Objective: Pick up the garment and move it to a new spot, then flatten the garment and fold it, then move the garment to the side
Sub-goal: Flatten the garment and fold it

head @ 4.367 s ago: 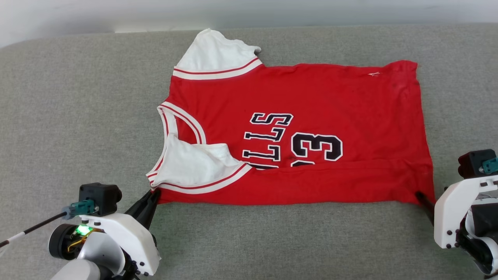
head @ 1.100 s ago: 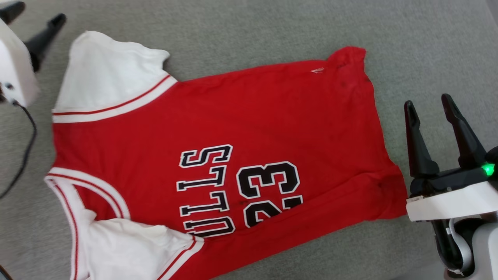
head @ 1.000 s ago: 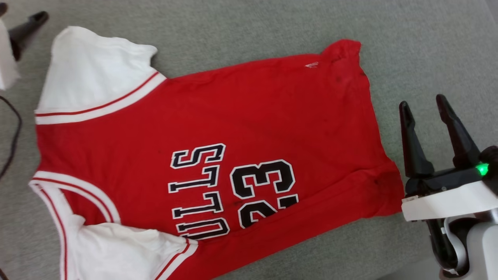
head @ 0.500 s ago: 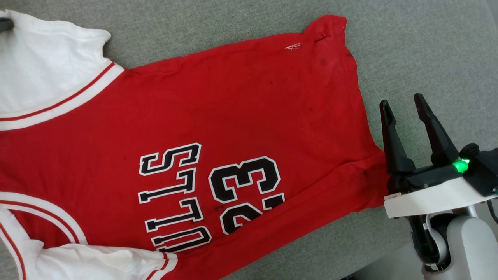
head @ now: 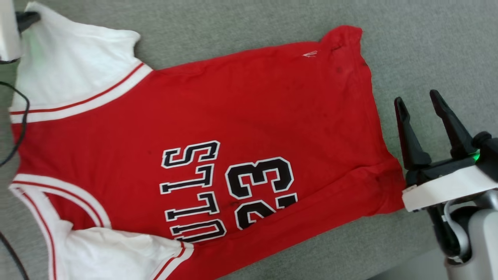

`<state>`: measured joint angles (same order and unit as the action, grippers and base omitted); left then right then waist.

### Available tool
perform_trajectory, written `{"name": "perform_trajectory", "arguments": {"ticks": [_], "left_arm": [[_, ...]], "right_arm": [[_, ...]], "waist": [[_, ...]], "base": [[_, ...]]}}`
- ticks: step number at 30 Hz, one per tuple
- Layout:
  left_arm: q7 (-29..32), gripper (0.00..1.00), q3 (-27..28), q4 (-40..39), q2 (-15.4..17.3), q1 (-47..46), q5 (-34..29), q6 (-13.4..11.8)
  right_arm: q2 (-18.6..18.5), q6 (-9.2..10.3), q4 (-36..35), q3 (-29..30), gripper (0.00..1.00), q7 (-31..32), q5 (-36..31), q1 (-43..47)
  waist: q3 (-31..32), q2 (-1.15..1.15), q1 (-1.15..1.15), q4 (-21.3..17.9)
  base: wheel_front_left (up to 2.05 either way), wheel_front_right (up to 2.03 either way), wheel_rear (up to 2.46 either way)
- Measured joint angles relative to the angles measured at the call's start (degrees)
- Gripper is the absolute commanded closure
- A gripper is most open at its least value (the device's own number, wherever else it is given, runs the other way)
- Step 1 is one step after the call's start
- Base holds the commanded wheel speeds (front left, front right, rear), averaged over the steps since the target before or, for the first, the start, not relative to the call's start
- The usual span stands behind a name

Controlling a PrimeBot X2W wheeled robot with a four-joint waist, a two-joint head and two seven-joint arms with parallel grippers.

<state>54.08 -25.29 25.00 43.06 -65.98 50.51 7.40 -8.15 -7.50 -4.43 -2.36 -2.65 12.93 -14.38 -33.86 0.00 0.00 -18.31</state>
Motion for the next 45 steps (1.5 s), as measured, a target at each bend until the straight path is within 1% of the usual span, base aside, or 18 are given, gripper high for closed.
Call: {"name": "perform_trajectory", "arguments": {"ticks": [3,5,10,11,12,14,16,19,23,24,26,29,35,36,37,38,45], "left_arm": [[-5.33,1.0,-1.58,-0.71,-0.7,0.71,0.16,0.0],[-8.4,1.0,-2.82,-1.75,-0.65,1.64,1.03,0.0],[-14.0,1.0,-8.46,-8.77,-0.08,3.53,4.1,0.01],[-15.14,1.0,-9.71,-10.38,0.21,4.03,4.68,0.02],[-20.16,1.0,-12.46,-15.94,1.85,5.3,5.73,0.09],[-22.52,1.0,-13.49,-18.7,2.01,6.19,6.08,0.09],[-24.32,1.0,-14.18,-21.23,2.68,7.03,6.09,0.09],[-26.26,1.0,-14.82,-24.65,3.58,8.56,5.68,0.09],[-28.6,1.0,-15.02,-29.49,3.93,10.94,5.21,-0.21],[-30.17,1.0,-15.02,-32.31,3.89,13.08,5.16,-1.11],[-30.84,1.0,-15.26,-33.76,4.01,14.08,4.55,-1.45],[-32.18,1.0,-15.32,-36.04,3.93,15.07,4.43,-1.85],[-33.1,1.0,-15.72,-38.07,3.61,16.1,3.77,-2.11],[-33.12,1.0,-15.85,-38.1,3.45,16.15,3.76,-2.11],[-33.2,1.0,-15.9,-38.04,3.32,16.15,3.74,-2.11],[-33.45,1.0,-15.93,-37.87,3.21,16.15,3.7,-2.11],[-35.38,1.0,-15.82,-35.33,3.0,16.7,3.16,-2.44]], "right_arm": [[-2.44,0.0,-0.64,0.94,0.0,4.12,0.36,0.15],[-5.04,0.0,-1.33,0.75,0.0,7.97,0.68,0.2],[-11.32,0.0,-3.92,1.07,0.0,18.45,3.94,-1.91],[-12.83,0.0,-4.04,0.81,0.0,21.12,4.85,-2.93],[-18.46,0.0,-2.81,-1.24,0.0,31.86,8.65,-6.56],[-19.19,-0.01,-1.41,-1.05,0.0,36.88,11.6,-9.18],[-21.32,-0.02,-0.14,-2.05,0.0,41.22,13.45,-11.74],[-24.81,-0.01,2.94,-3.65,0.0,46.78,13.69,-15.42],[-27.29,-0.02,6.79,-6.53,0.0,50.9,13.61,-19.51],[-28.92,-0.01,9.96,-9.22,0.0,51.65,12.82,-22.23],[-29.5,-0.01,12.06,-11.12,0.0,51.87,12.62,-23.74],[-31.54,-0.01,14.74,-14.83,0.0,51.83,11.21,-25.93],[-33.4,0.1,18.33,-18.91,0.0,51.91,12.69,-28.61],[-33.62,0.1,18.74,-19.39,0.51,52.09,13.14,-28.88],[-33.83,0.1,19.12,-19.84,0.82,52.08,13.62,-29.09],[-33.95,0.09,19.42,-20.27,1.0,51.93,14.03,-29.3],[-32.76,0.0,22.75,-21.8,1.0,48.16,15.96,-29.98]], "waist": [[1.93,0.0,0.0,1.55],[3.31,0.0,0.0,2.75],[6.19,0.0,-0.01,6.63],[6.65,0.0,0.0,7.51],[7.96,0.0,-0.01,10.84],[8.26,0.0,0.0,12.43],[8.27,0.0,0.0,13.91],[7.78,0.0,0.0,16.0],[6.58,0.0,0.0,18.34],[5.59,0.0,0.0,19.96],[4.87,0.0,0.0,20.96],[3.83,0.0,0.0,22.23],[2.36,0.0,-0.01,24.13],[2.25,0.0,-0.01,24.31],[2.18,0.0,-0.01,24.44],[2.19,0.0,-0.01,24.52],[3.99,0.0,-0.01,23.93]], "base": [[0.0,0.0,0.0],[0.0,0.0,0.0],[0.0,0.0,0.0],[0.0,0.0,0.0],[0.0,0.0,0.0],[0.0,0.0,0.0],[0.0,0.0,0.0],[0.0,0.0,0.0],[0.0,0.0,0.0],[0.0,0.0,0.0],[0.0,0.0,0.0],[0.0,0.0,0.0],[0.0,0.0,0.0],[0.0,0.0,0.0],[0.0,0.0,0.0],[0.0,0.0,0.0],[0.0,0.0,0.0]]}}
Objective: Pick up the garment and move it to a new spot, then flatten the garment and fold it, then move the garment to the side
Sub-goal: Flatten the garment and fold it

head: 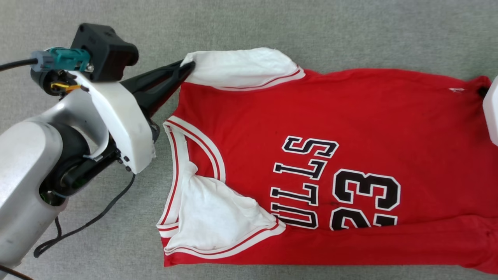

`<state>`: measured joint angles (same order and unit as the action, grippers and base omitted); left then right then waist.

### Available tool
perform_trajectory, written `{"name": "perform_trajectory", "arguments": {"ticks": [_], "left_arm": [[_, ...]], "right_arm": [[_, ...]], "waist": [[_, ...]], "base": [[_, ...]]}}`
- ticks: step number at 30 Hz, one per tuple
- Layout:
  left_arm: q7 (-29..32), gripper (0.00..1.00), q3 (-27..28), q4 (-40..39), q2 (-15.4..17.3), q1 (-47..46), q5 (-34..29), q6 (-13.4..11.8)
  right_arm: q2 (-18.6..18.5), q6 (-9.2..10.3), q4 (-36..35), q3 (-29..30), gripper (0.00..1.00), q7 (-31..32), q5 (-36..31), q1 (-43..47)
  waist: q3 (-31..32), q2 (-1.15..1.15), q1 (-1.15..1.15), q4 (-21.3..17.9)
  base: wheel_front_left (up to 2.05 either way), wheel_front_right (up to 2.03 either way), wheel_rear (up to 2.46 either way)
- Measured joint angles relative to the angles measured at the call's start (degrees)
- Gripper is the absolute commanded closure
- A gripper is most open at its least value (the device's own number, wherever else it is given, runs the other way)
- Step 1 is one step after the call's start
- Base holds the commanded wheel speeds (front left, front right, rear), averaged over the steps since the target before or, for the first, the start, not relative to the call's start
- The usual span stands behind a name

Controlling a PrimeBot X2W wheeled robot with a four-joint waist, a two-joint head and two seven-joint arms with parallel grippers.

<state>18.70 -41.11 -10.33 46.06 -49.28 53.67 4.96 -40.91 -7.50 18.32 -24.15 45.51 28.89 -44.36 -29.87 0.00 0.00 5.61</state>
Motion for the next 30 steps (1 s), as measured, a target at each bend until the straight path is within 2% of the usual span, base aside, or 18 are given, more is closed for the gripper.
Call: {"name": "perform_trajectory", "arguments": {"ticks": [6,9,13,18,25,30], "left_arm": [[-2.59,1.0,0.88,1.7,-0.01,2.81,1.55,-0.59],[-3.65,1.0,1.35,2.0,1.04,4.95,1.91,-1.49],[-5.43,1.0,2.08,1.54,2.89,8.95,2.66,-2.91],[-7.21,1.0,2.16,-1.52,6.2,16.7,4.42,-5.55],[-8.31,1.0,0.03,-5.16,8.56,26.4,6.61,-8.56],[-8.36,1.0,-2.85,-5.75,8.86,31.8,7.2,-9.46]], "right_arm": [[2.25,0.0,2.91,1.14,1.0,-5.78,1.0,0.41],[3.37,0.0,3.11,2.57,1.0,-8.12,3.02,1.55],[2.07,0.0,0.88,1.83,1.0,-11.67,1.05,5.28],[1.75,-0.01,-2.71,5.41,1.0,-16.13,2.2,12.46],[2.43,-0.01,-8.05,8.48,1.0,-16.99,3.87,24.31],[2.87,0.0,-11.4,10.78,1.0,-15.9,4.04,31.81]], "waist": [[3.59,0.0,0.0,-1.14],[5.98,0.0,0.0,-1.66],[9.31,0.0,0.0,-2.27],[13.43,0.0,0.0,-2.81],[16.87,0.0,0.0,-3.1],[17.67,0.0,0.0,-3.25]], "base": [[0.0,0.0,0.0],[0.0,0.0,0.0],[0.0,0.0,0.0],[0.0,0.0,0.0],[0.0,0.0,0.0],[0.0,0.0,0.0]]}}
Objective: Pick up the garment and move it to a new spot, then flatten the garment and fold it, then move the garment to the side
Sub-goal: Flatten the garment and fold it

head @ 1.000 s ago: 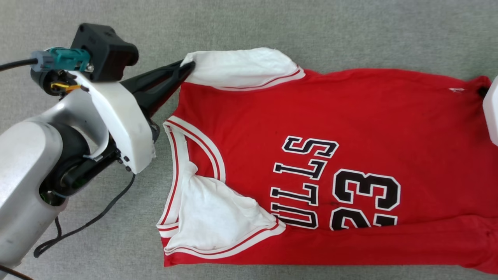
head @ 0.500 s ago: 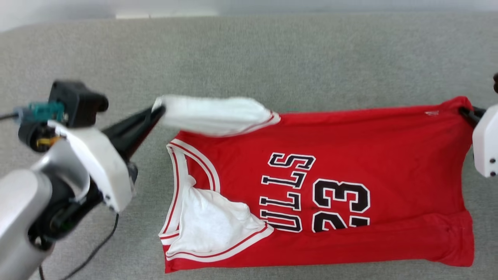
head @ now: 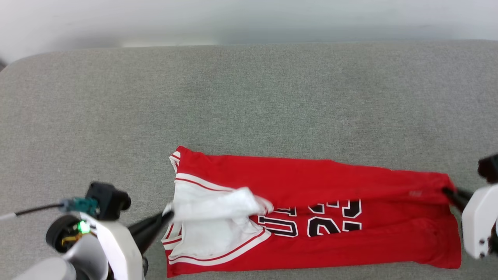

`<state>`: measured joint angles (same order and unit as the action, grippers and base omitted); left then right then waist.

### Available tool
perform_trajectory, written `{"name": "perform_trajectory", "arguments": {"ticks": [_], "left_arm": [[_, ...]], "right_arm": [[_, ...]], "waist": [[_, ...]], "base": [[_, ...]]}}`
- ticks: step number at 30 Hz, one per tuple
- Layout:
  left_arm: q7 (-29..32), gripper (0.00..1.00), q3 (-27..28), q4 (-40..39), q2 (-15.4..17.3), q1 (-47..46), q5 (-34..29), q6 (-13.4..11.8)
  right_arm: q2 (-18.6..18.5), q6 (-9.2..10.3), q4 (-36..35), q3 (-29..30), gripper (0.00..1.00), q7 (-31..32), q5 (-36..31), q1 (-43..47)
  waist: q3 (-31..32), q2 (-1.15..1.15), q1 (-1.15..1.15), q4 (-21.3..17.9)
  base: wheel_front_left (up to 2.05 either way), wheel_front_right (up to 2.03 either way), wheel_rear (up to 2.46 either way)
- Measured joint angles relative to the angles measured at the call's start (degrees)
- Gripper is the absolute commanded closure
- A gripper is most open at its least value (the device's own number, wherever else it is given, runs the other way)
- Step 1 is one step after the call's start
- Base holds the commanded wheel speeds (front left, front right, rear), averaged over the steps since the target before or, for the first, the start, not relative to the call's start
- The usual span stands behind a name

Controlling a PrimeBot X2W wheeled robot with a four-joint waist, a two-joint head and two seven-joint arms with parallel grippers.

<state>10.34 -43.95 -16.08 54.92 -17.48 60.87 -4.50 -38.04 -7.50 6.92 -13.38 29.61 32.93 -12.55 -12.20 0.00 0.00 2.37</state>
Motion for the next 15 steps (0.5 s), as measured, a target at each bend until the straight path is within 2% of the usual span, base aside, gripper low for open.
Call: {"name": "perform_trajectory", "arguments": {"ticks": [5,8,15], "left_arm": [[-0.02,1.0,-2.47,2.55,-0.68,2.64,-0.7,0.05],[-0.13,1.0,-3.66,4.54,-1.85,3.03,-1.18,0.67],[0.58,1.0,-6.41,9.42,-3.92,2.0,-4.79,2.27]], "right_arm": [[-0.19,-0.01,-2.58,0.18,1.0,1.75,0.26,5.24],[-1.67,-0.01,-3.53,-0.46,1.0,2.26,-0.63,6.25],[-4.71,-0.01,-3.37,-5.82,1.0,1.57,-2.87,6.7]], "waist": [[-0.05,0.0,0.0,0.0],[-0.17,0.0,0.0,-0.09],[-0.58,0.0,0.0,-0.23]], "base": [[0.0,0.0,0.0],[0.0,0.0,0.0],[0.0,0.0,0.0]]}}
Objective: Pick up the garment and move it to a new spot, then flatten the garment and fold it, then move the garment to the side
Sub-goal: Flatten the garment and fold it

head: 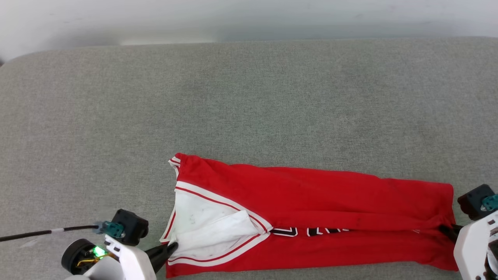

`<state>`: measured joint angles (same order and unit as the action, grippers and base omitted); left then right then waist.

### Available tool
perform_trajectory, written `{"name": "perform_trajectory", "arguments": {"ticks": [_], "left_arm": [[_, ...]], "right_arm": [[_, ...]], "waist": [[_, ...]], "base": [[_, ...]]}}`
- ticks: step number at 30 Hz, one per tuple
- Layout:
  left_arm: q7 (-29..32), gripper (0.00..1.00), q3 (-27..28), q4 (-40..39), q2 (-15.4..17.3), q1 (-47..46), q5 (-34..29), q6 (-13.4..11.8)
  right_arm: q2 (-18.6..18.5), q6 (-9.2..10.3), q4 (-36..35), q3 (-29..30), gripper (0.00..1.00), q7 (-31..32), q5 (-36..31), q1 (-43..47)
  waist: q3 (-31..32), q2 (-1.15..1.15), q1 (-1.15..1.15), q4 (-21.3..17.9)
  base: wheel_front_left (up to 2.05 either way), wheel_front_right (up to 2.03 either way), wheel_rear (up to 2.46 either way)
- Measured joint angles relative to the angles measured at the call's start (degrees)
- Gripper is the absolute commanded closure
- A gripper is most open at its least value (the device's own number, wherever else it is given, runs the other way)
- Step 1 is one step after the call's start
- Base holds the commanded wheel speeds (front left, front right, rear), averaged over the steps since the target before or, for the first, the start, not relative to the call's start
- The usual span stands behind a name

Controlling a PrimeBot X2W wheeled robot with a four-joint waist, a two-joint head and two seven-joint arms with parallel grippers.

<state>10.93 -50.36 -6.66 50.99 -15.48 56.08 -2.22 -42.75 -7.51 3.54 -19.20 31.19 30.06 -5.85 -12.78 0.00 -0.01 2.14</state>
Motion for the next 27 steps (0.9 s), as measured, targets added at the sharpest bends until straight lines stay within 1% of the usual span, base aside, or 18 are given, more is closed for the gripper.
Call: {"name": "perform_trajectory", "arguments": {"ticks": [4,6,7,8,14,16,19,22,25,27], "left_arm": [[0.07,1.0,-1.44,1.93,-1.65,-0.44,-1.46,0.73],[0.16,0.98,-2.0,2.94,-2.11,-1.12,-2.67,0.92],[0.11,0.54,-2.26,3.3,-2.45,-1.41,-3.12,1.03],[-0.13,0.0,-2.46,3.58,-2.69,-1.46,-3.61,1.05],[-3.02,0.0,-2.22,4.31,-3.76,-1.43,-4.36,1.02],[-5.42,0.0,-1.02,3.94,-4.19,-1.24,-3.96,0.68],[-10.71,0.0,1.83,3.11,-4.46,-0.7,-3.1,-0.23],[-17.02,0.0,5.54,2.94,-4.58,0.12,-3.13,-2.57],[-21.94,0.0,9.34,2.94,-5.97,2.39,-0.01,-5.02],[-24.32,0.0,12.09,2.78,-7.08,3.76,0.68,-6.47]], "right_arm": [[-0.34,0.0,1.37,-2.69,1.0,-1.6,-0.4,-0.85],[-0.38,0.0,2.35,-3.37,0.0,-2.57,-0.7,-1.64],[-0.32,0.0,2.77,-3.64,0.0,-3.01,-0.73,-1.9],[-0.14,0.0,3.3,-3.75,0.0,-3.27,-0.67,-2.13],[1.09,0.0,3.93,-3.12,0.0,-4.76,1.47,-2.44],[1.26,0.0,3.53,-1.59,0.0,-5.27,1.76,-2.54],[1.7,0.0,2.43,0.8,0.0,-5.42,1.76,-2.36],[3.26,0.01,1.63,5.14,0.0,-4.7,2.53,-1.25],[7.38,0.01,1.43,11.92,0.0,-3.31,3.79,0.31],[10.23,0.01,1.09,16.08,0.0,-2.09,3.65,1.48]], "waist": [[-0.08,0.0,0.0,0.02],[-0.02,0.0,0.0,0.04],[0.06,0.0,0.0,0.04],[0.18,0.0,0.0,0.02],[1.84,0.0,0.0,-0.13],[2.76,0.0,0.0,-0.21],[4.36,0.0,0.0,-0.44],[5.63,0.0,0.0,-0.68],[6.33,0.0,0.0,-0.92],[6.65,0.0,0.0,-0.96]], "base": [[0.0,0.0,0.0],[0.0,0.0,0.0],[0.0,0.0,0.0],[0.0,0.0,0.0],[0.0,0.0,0.0],[0.0,0.0,0.0],[0.0,0.0,0.0],[0.0,0.0,0.0],[0.0,0.0,0.0],[0.0,0.0,0.0]]}}
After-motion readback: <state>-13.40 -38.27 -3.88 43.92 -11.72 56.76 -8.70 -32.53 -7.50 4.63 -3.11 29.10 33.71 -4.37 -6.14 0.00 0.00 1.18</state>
